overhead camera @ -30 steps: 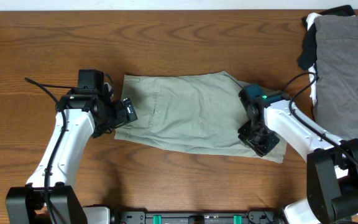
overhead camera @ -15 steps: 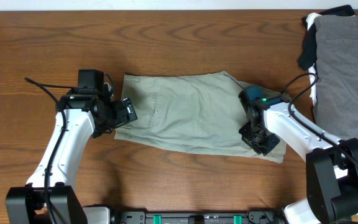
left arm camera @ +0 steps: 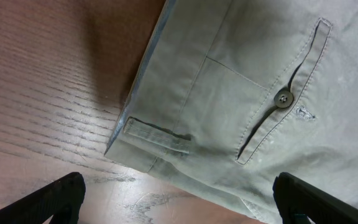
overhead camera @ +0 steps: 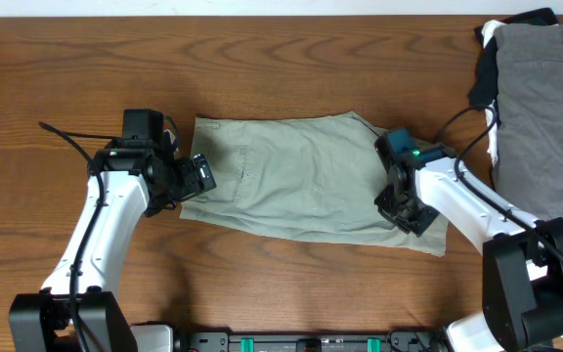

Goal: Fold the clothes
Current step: 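Grasp left waistband edge with left gripper while right gripper holds fabric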

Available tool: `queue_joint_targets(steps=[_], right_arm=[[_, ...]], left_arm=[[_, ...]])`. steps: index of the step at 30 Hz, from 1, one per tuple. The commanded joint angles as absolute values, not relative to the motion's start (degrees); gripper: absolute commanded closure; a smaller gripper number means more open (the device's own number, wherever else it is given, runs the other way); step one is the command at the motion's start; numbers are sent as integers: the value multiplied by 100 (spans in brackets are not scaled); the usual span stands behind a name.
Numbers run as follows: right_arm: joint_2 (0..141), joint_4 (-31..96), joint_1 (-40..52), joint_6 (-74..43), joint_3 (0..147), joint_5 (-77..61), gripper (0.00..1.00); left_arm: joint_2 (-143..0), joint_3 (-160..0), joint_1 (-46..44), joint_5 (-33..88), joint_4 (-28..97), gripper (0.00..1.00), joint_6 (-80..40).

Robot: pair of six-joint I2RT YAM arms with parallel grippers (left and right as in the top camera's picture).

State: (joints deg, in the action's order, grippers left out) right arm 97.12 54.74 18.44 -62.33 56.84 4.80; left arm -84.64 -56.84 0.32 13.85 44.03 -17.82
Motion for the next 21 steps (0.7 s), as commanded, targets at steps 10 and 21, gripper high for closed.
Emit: queue_joint_targets(steps=[10, 21], right_arm=[[9730, 5461, 1802, -5815, 5940, 620, 99], [9730, 5459, 1806, -5815, 5940, 620, 99]], left_arm=[[-8497, -5695, 58, 1441, 4357, 2, -1798], [-8499, -5559, 58, 1455, 4351, 10, -2178]])
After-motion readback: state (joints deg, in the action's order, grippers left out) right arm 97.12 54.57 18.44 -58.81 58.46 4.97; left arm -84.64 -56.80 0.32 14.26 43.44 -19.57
